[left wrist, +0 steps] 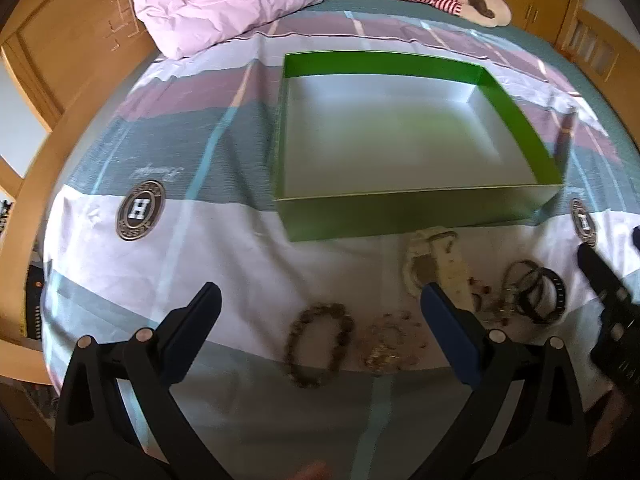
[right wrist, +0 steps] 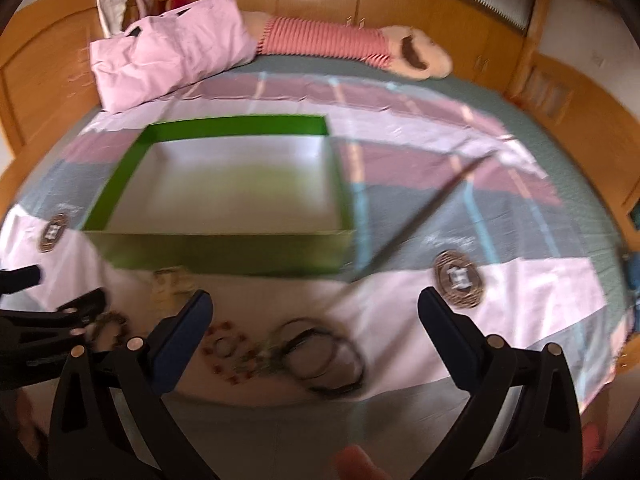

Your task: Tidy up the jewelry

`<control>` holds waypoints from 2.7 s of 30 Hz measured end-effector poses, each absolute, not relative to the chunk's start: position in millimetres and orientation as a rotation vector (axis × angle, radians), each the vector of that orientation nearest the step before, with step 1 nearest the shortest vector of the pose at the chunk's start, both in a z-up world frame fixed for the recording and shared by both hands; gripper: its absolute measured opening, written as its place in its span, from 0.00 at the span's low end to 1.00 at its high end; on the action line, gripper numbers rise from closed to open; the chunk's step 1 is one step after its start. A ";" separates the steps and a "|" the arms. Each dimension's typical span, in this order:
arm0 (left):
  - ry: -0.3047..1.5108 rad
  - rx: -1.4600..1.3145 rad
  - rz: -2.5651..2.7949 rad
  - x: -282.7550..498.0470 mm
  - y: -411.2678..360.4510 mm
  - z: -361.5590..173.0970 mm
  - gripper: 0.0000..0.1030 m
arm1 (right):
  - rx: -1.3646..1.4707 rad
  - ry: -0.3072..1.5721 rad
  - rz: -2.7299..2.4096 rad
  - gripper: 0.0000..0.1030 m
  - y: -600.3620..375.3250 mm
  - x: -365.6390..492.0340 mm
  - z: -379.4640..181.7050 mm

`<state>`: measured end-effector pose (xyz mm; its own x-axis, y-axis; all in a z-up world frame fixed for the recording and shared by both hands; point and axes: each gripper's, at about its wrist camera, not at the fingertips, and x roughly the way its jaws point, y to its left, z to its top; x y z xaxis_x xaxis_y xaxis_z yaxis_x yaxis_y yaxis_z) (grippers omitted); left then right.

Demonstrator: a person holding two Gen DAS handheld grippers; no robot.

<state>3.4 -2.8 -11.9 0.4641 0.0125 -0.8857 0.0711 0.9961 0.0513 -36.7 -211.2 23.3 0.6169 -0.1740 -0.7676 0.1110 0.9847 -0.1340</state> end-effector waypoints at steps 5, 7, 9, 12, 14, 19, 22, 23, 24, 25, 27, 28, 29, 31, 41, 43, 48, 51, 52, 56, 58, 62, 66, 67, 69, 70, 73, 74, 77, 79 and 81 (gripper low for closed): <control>1.081 0.083 -0.049 2.5 -2.7 -11.1 0.98 | -0.115 0.905 -0.146 0.99 -203.7 -35.7 17.1; 1.070 0.084 -0.043 2.2 -3.6 -10.4 0.98 | -0.115 0.907 -0.134 0.99 -202.1 -36.9 16.8; 1.061 0.081 -0.036 1.9 -3.1 -10.0 0.98 | -0.109 0.908 -0.136 0.99 -202.0 -37.9 17.2; 1.061 0.065 -0.043 2.2 -3.4 -10.5 0.98 | -0.092 0.915 -0.140 0.99 -205.5 -37.4 17.3; 1.059 0.058 -0.042 2.4 -3.2 -11.4 0.98 | -0.082 0.923 -0.141 0.99 -208.7 -37.2 16.6; 1.070 0.063 -0.039 4.7 -5.7 -15.0 0.98 | -0.077 0.936 -0.141 0.99 -210.6 -37.8 14.1; 1.081 0.070 -0.038 5.9 -8.6 -18.6 0.98 | -0.071 0.948 -0.140 0.99 -212.9 -37.2 12.1; 1.085 0.073 -0.036 6.4 -9.0 -20.1 0.98 | -0.059 0.954 -0.136 0.99 -215.3 -36.1 11.5; 1.093 0.077 -0.032 7.0 -9.0 -22.7 0.98 | -0.030 0.972 -0.129 0.99 -220.1 -34.4 10.1; 1.113 0.083 -0.025 8.3 -9.1 -26.9 0.91 | -0.008 0.987 -0.127 0.99 -224.7 -33.3 8.5; 1.158 0.078 -0.024 9.9 -7.9 -36.1 0.67 | 0.045 1.034 -0.121 0.88 -236.0 -28.2 3.1; 1.190 0.066 -0.029 11.7 -5.5 -42.2 0.53 | 0.066 1.053 -0.118 0.83 -240.6 -26.1 0.5; 1.227 0.051 -0.032 13.5 -3.0 -49.3 0.48 | 0.102 1.076 -0.124 0.74 -248.4 -24.1 -2.9; 1.261 0.034 -0.022 15.9 2.3 -58.0 0.48 | 0.173 1.113 -0.140 0.65 -263.4 -22.0 -8.4; 1.222 -0.070 0.009 20.3 27.6 -49.2 0.60 | 0.121 1.244 -0.091 0.51 -255.9 -19.5 -34.1; 1.202 -0.099 -0.027 19.0 23.8 -44.2 0.60 | 0.096 1.279 -0.106 0.45 -254.5 -18.4 -43.9; 1.153 -0.096 -0.129 16.3 -3.1 -33.3 0.70 | 0.069 1.347 -0.138 0.10 -252.1 -16.7 -69.7; 1.159 -0.082 -0.169 18.2 -19.8 -33.8 0.71 | 0.108 1.316 -0.090 0.03 -249.7 -18.8 -66.0; 1.163 -0.074 -0.174 18.7 -25.5 -35.9 0.73 | 0.124 1.304 -0.068 0.03 -249.2 -19.7 -63.7; 1.170 -0.072 -0.191 29.9 -43.0 -44.3 0.81 | 0.133 1.276 -0.002 0.03 -243.9 -24.2 -52.3; 1.168 -0.079 -0.178 34.8 -41.5 -44.9 0.81 | 0.142 1.278 -0.001 0.03 -246.3 -25.9 -51.1; 1.144 -0.067 -0.090 34.8 -24.1 -39.3 0.76 | 0.156 1.283 -0.019 0.03 -256.7 -27.2 -48.6; 1.183 -0.068 0.008 40.2 0.3 -45.9 0.68 | 0.171 1.289 -0.038 0.04 -262.2 -29.0 -50.9; 1.195 -0.095 0.000 41.7 4.3 -47.7 0.68 | 0.182 1.293 -0.044 0.04 -264.7 -29.4 -51.5; 1.207 -0.167 -0.029 43.4 11.7 -47.8 0.68 | 0.200 1.295 -0.053 0.09 -270.3 -30.0 -51.8; 1.199 -0.186 -0.040 42.8 12.3 -45.8 0.68 | 0.209 1.289 -0.061 0.10 -272.6 -30.6 -50.0; 1.152 -0.208 -0.095 39.2 4.9 -36.1 0.75 | 0.206 1.269 -0.077 0.24 -275.9 -32.3 -43.9; 1.142 -0.202 -0.128 38.1 -3.4 -33.8 0.79 | 0.203 1.264 -0.081 0.38 -277.6 -33.6 -42.5; 1.150 -0.157 -0.183 36.4 -28.1 -36.5 0.83 | 0.189 1.248 -0.081 0.61 -275.8 -33.7 -39.4; 1.166 -0.119 -0.191 36.9 -40.6 -42.2 0.83 | 0.165 1.251 -0.073 0.62 -272.1 -33.3 -40.1; 1.193 -0.076 -0.185 38.7 -51.0 -51.4 0.83 | 0.143 1.262 -0.051 0.71 -265.8 -32.9 -43.4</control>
